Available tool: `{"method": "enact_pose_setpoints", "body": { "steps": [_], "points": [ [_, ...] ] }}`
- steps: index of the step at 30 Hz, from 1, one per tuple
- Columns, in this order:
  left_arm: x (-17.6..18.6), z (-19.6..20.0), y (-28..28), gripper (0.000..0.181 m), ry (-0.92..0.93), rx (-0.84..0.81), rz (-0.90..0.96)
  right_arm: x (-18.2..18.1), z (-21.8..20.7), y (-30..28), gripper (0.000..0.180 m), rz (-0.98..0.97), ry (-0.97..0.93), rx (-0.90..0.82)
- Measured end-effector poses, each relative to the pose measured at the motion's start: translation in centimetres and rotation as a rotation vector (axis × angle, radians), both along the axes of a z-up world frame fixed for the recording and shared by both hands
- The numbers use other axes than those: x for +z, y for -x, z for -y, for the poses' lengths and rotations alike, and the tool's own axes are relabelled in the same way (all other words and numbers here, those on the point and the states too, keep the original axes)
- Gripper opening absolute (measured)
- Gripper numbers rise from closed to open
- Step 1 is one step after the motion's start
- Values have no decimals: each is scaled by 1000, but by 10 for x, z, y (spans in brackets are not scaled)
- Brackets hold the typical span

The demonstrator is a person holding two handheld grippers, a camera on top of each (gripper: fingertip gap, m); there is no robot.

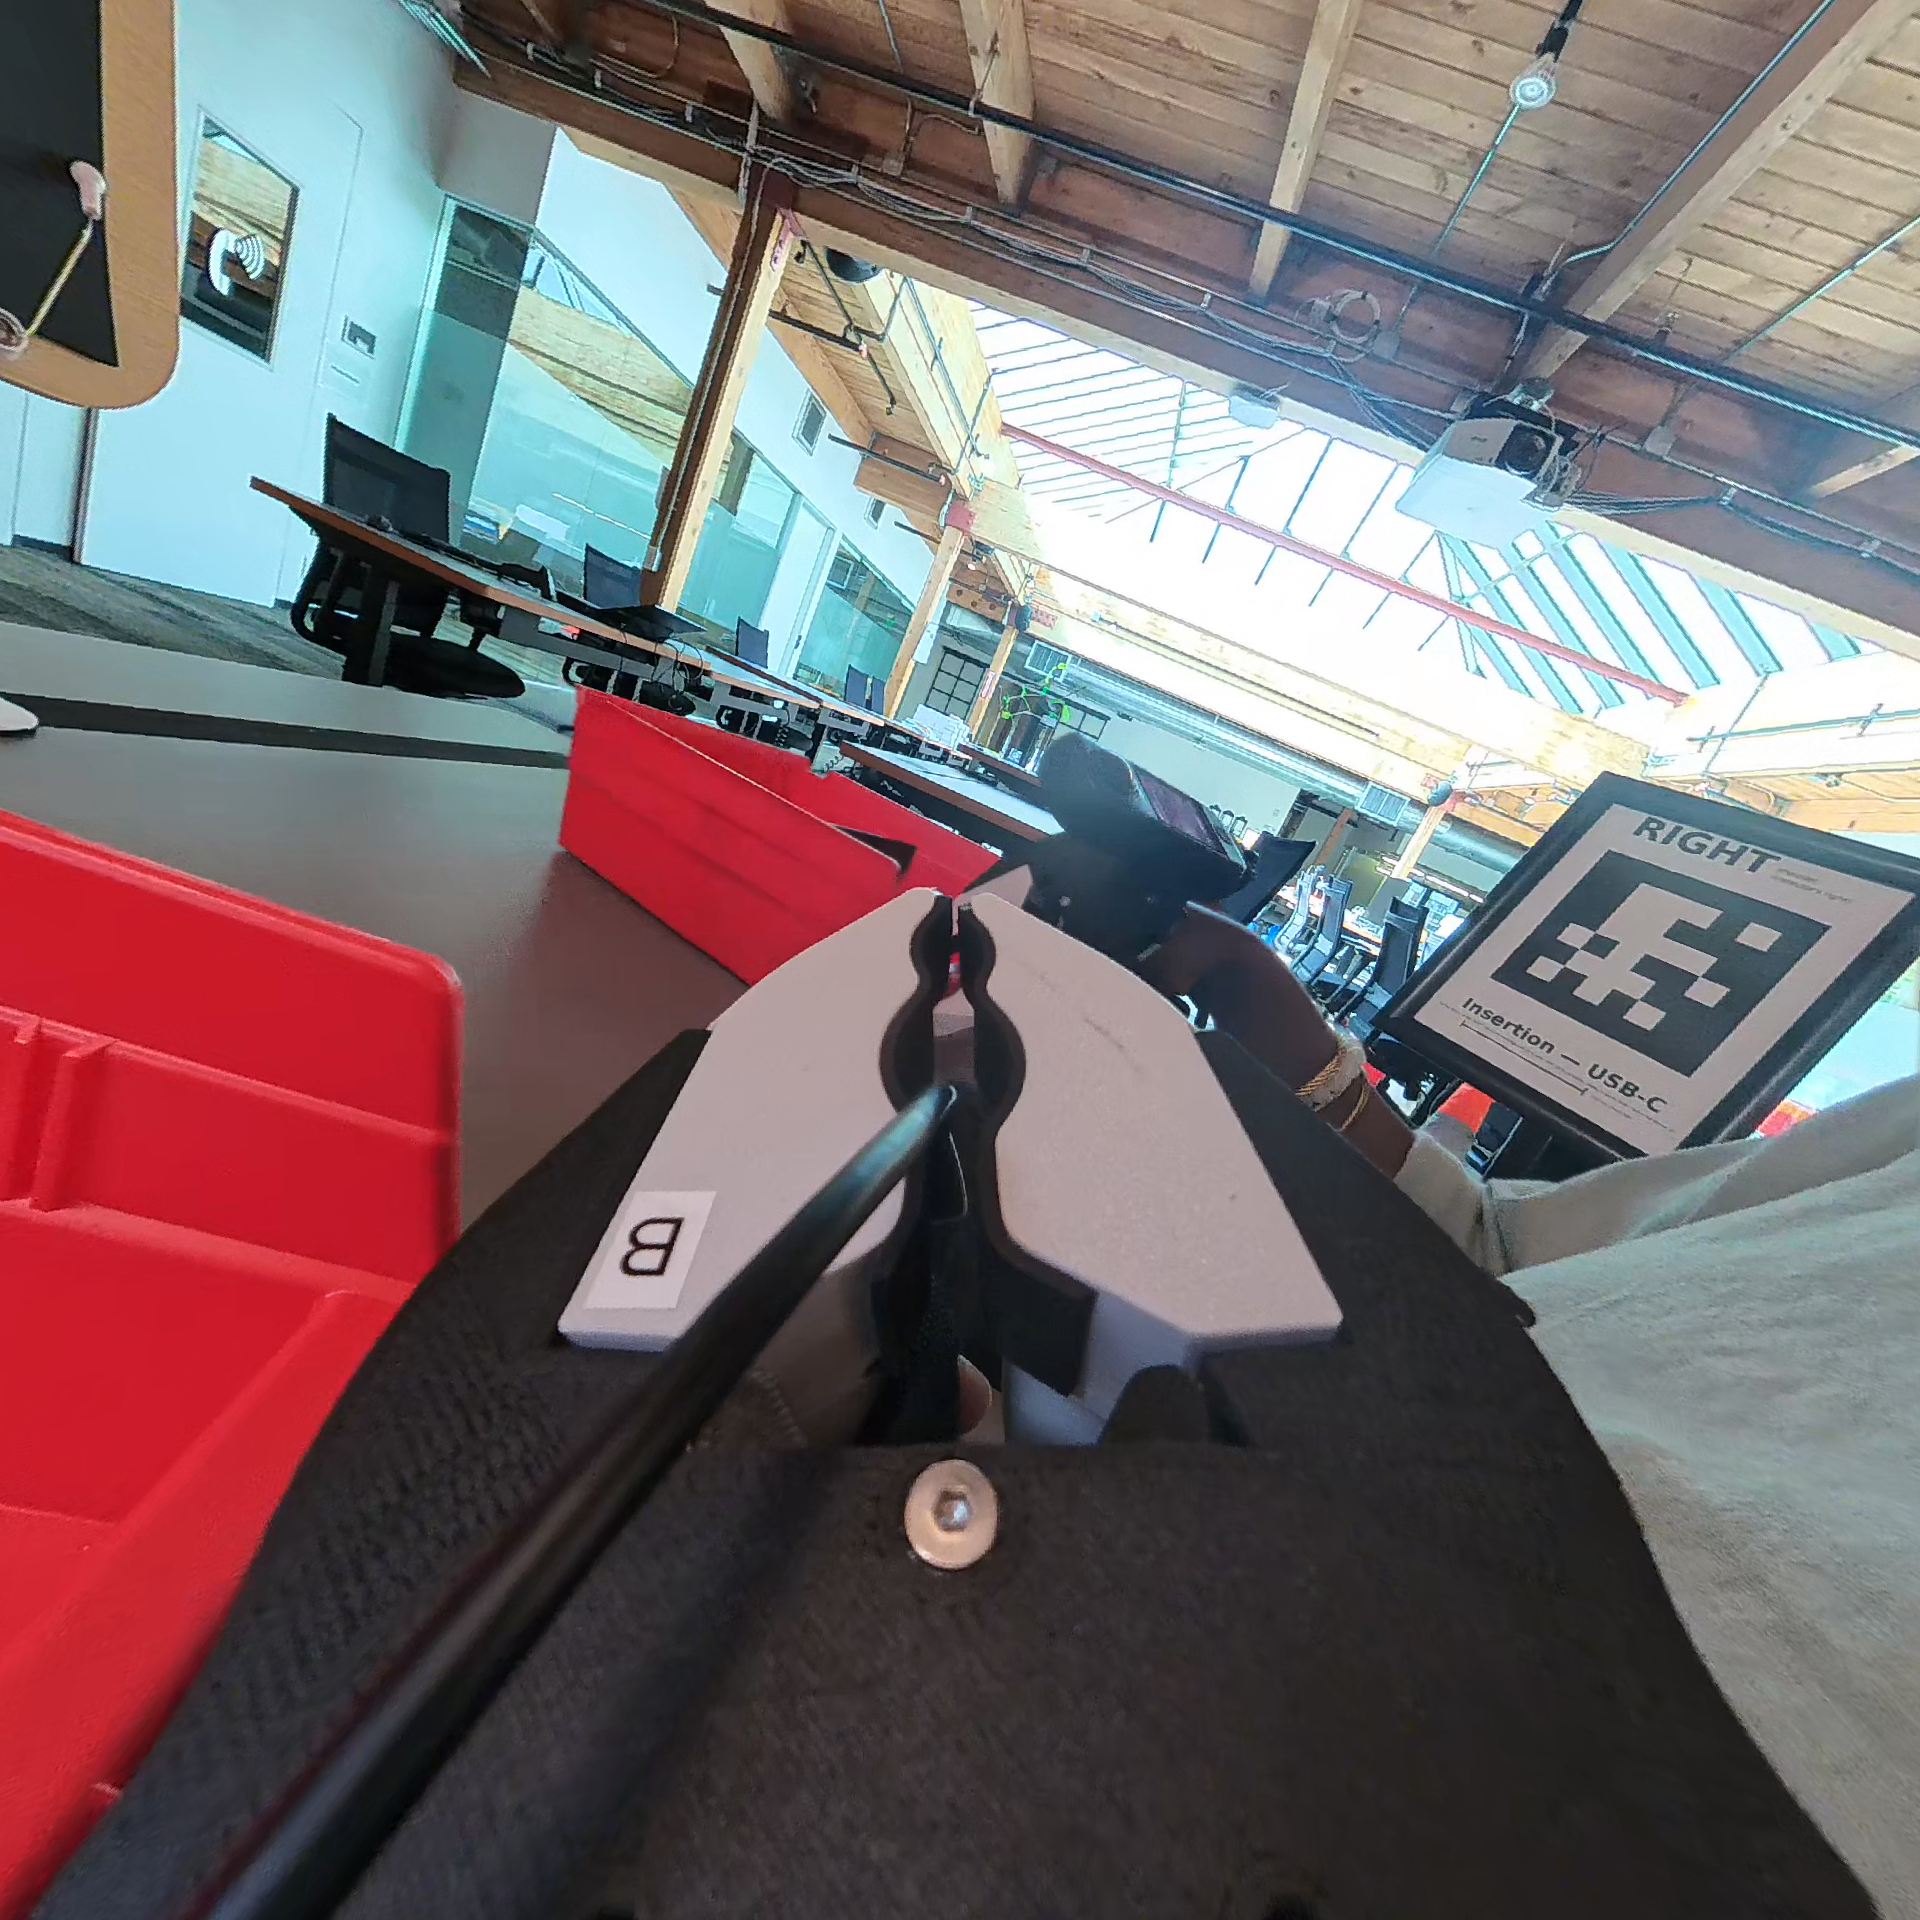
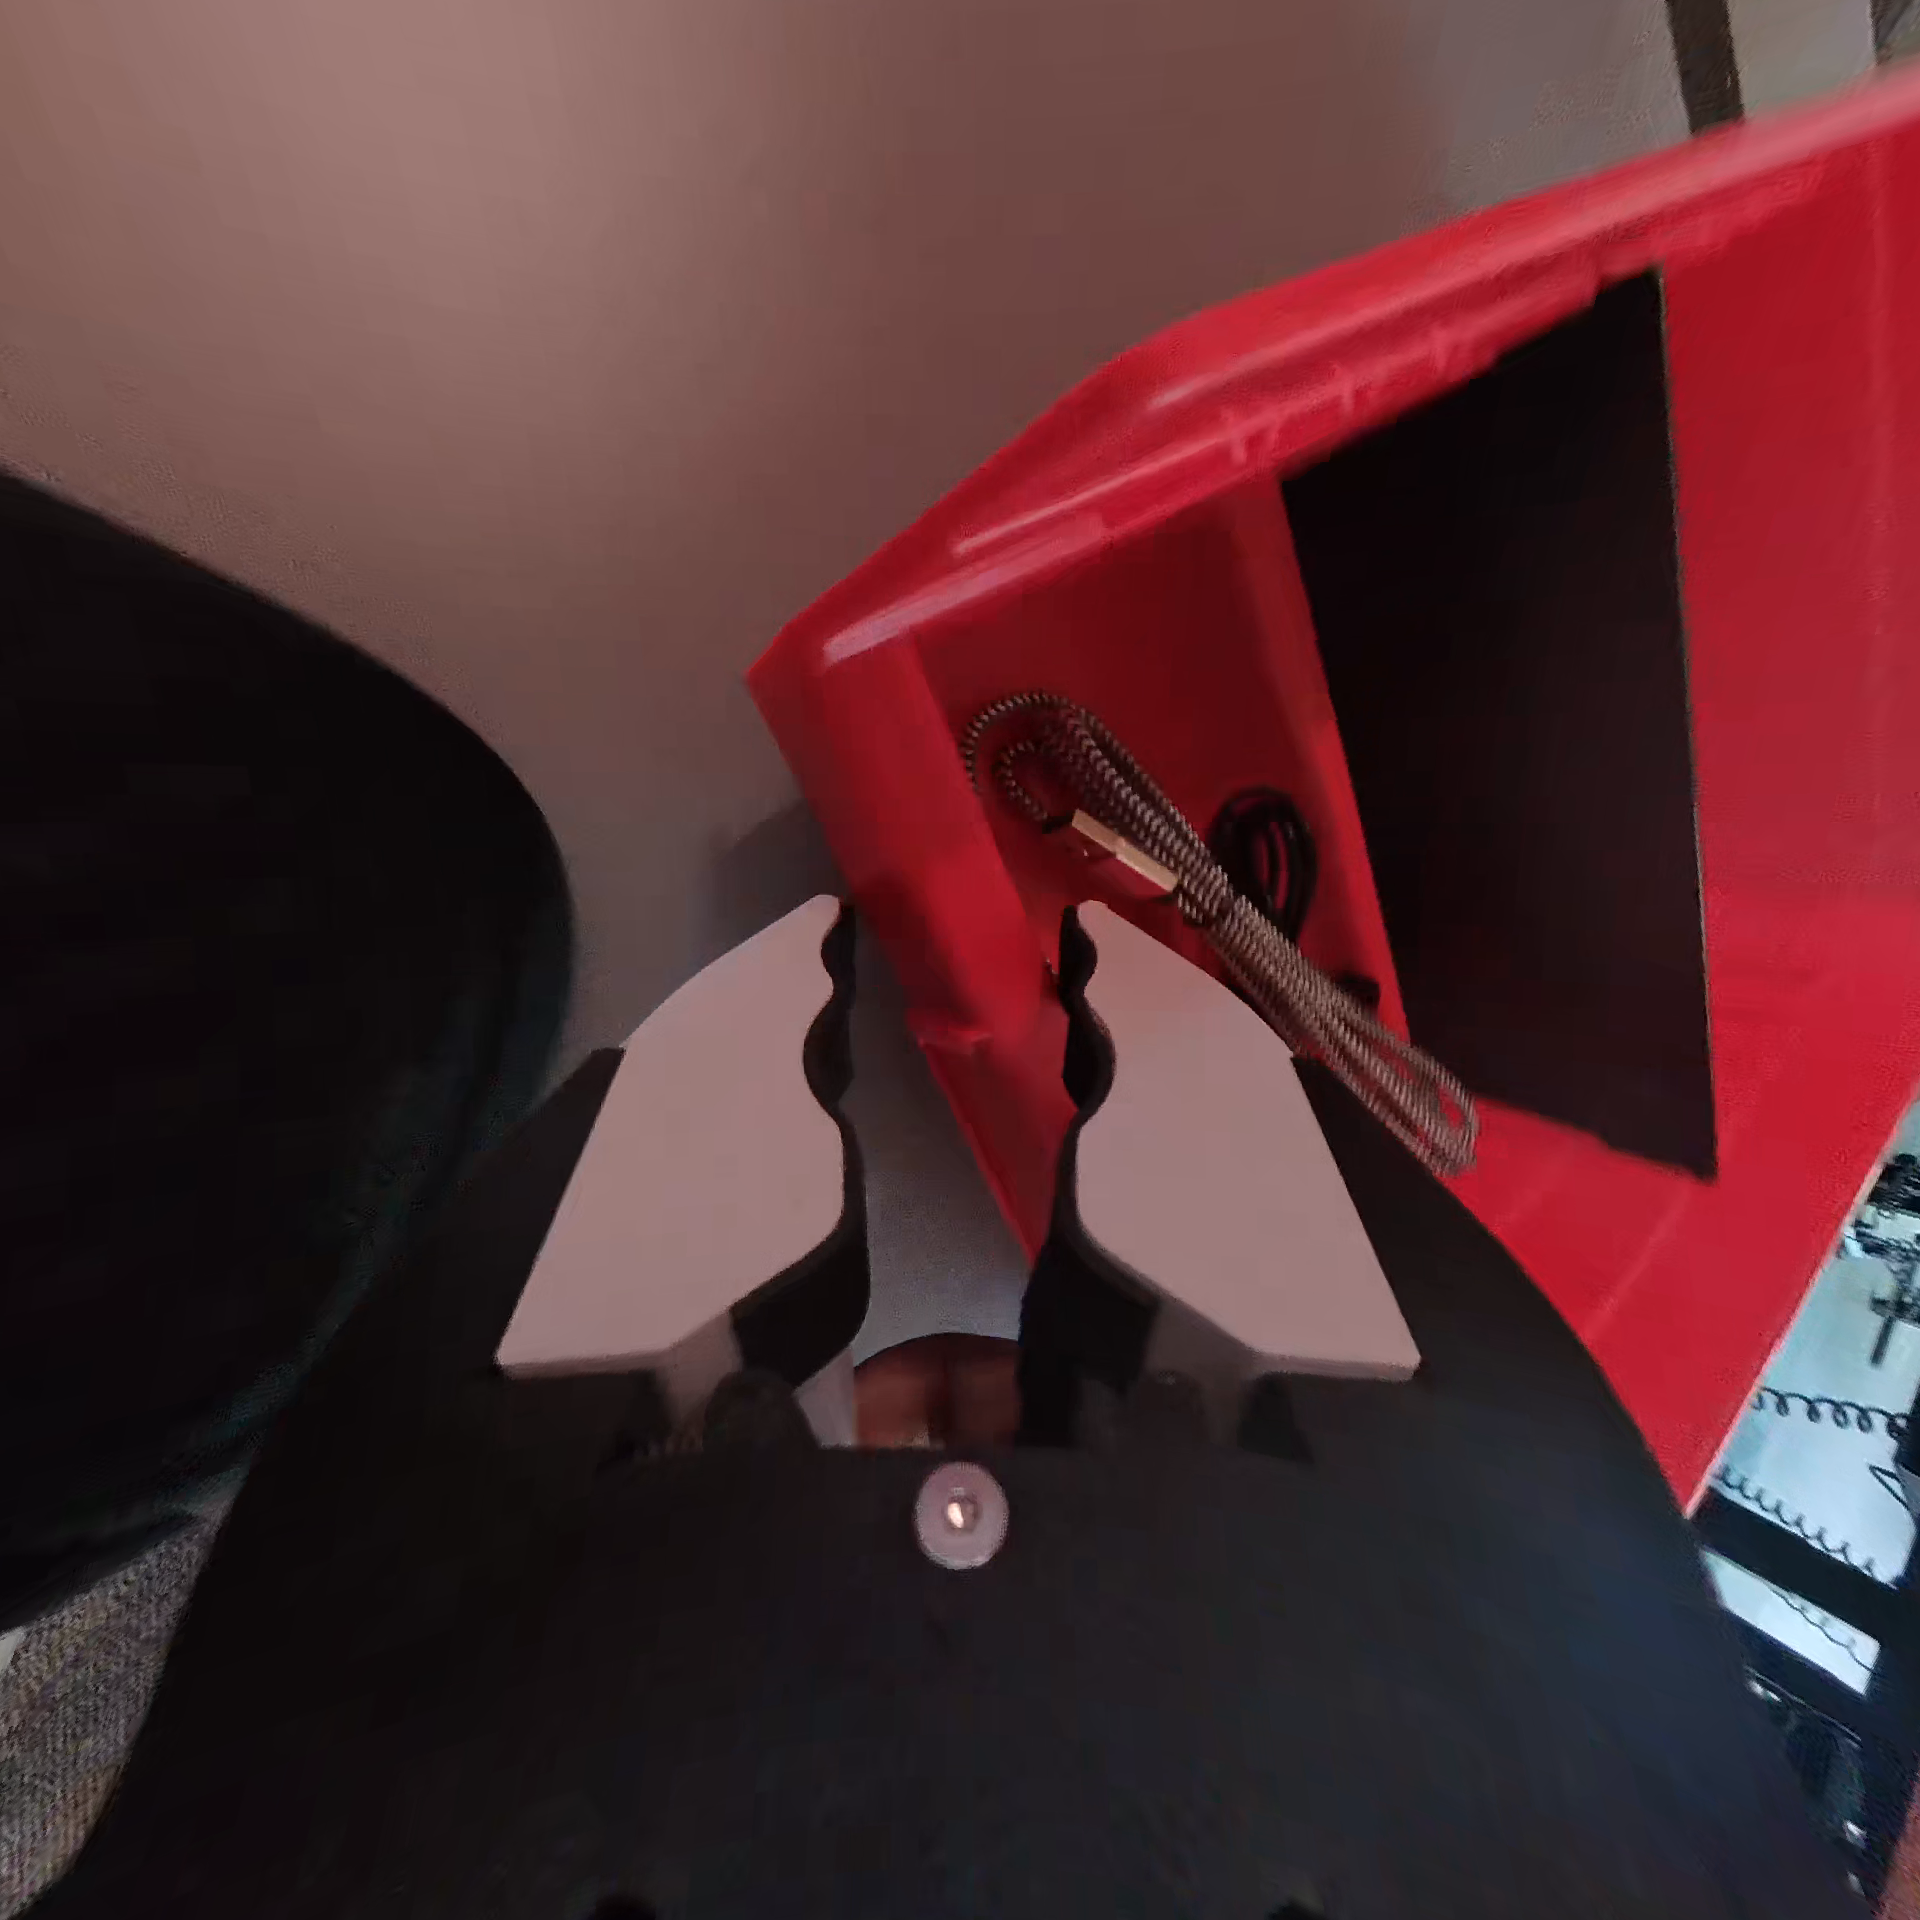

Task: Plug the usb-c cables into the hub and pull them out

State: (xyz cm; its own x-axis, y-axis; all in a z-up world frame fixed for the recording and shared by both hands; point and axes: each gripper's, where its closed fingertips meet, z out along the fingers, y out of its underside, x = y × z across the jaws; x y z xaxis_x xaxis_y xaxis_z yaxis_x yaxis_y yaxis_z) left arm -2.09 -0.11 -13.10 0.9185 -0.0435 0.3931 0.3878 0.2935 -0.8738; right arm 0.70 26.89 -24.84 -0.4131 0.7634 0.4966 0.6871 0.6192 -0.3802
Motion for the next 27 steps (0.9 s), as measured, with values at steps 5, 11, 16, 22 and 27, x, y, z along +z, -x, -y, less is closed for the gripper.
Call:
{"method": "enact_pose_setpoints", "body": {
  "steps": [5,11,16,22,27],
  "points": [
    [1,1,0,1,-11,-1,1,11,11,10,35,-52,51,-8],
    [2,2,0,1,-16,4,2,94,95,-1,50,-432,334,226],
    [1,1,1,2,-11,11,-3,115,252,-24,51,-644,720,690],
    [2,2,1,4,-17,17,-1,63,290,18,60,-627,497,558],
    [2,3,2,5,-20,22,3,64,287,21,41,-692,445,533]
  ]
}}
